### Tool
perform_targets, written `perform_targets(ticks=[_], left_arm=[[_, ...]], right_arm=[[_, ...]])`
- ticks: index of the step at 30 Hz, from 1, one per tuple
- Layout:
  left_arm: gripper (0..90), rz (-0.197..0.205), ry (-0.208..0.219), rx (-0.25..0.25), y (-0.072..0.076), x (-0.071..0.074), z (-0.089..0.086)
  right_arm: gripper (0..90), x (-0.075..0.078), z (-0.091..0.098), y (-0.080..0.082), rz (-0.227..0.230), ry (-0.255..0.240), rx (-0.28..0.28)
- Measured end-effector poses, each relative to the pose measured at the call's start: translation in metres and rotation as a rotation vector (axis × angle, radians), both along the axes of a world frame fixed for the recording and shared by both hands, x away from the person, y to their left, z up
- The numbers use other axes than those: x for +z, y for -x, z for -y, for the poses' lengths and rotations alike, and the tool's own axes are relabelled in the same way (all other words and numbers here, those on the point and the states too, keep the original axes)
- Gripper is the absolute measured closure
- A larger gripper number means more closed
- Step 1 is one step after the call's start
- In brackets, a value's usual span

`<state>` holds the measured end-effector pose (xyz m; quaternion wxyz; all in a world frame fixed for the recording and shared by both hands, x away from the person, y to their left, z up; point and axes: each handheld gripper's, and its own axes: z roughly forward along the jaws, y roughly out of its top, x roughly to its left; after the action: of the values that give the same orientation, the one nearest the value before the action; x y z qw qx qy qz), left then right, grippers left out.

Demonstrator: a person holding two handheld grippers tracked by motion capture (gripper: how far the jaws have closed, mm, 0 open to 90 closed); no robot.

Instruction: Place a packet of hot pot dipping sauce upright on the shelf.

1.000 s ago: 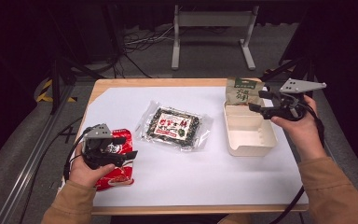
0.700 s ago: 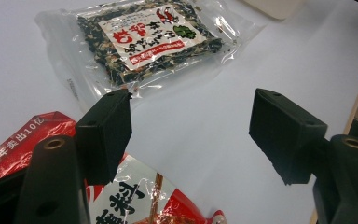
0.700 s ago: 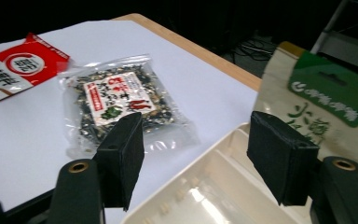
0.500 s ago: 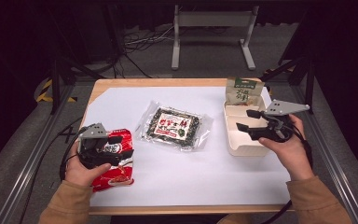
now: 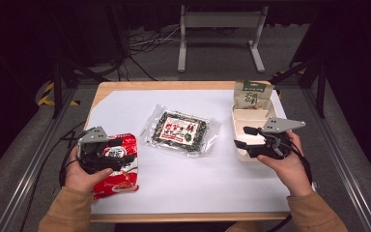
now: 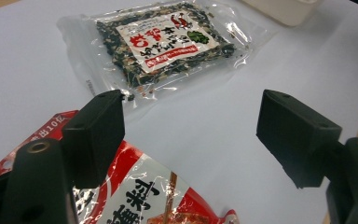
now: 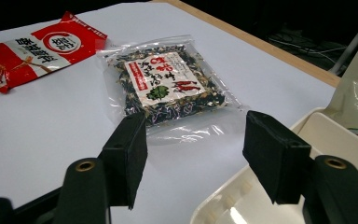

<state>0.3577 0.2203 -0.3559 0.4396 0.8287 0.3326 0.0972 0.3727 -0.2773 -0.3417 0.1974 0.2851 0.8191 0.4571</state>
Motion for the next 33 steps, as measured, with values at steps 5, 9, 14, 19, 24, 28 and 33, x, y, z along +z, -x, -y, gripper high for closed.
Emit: perform_targets(ticks=[5,9,14,19,24,28,33], left_arm=[[20.6,0.008,-0.016,0.013,-0.002,0.005,-0.008],[19.9,0.006,-0.03,0.019,-0.003,0.01,-0.015],[19.9,0.02,-0.055,0.048,-0.006,0.014,-0.023],[20.0,0.039,-0.056,0.076,-0.011,0.019,-0.03],[20.1,0.05,-0.049,0.109,-0.018,0.018,-0.037],[21.0,0.05,-0.035,0.153,-0.023,0.014,-0.043],[22.4,0.063,0.01,0.227,-0.033,0.006,-0.056]], right_arm=[[39.5,-0.003,-0.003,0.002,-0.005,-0.011,0.012],[39.2,-0.006,-0.007,0.004,-0.01,-0.017,0.036],[39.0,-0.01,-0.012,0.007,-0.019,-0.02,0.066],[39.4,-0.014,-0.015,0.005,-0.03,-0.019,0.074],[39.6,-0.015,-0.017,0.006,-0.036,-0.02,0.083],[39.6,-0.018,-0.019,0.005,-0.042,-0.02,0.092],[39.6,-0.021,-0.023,0.004,-0.05,-0.018,0.102]])
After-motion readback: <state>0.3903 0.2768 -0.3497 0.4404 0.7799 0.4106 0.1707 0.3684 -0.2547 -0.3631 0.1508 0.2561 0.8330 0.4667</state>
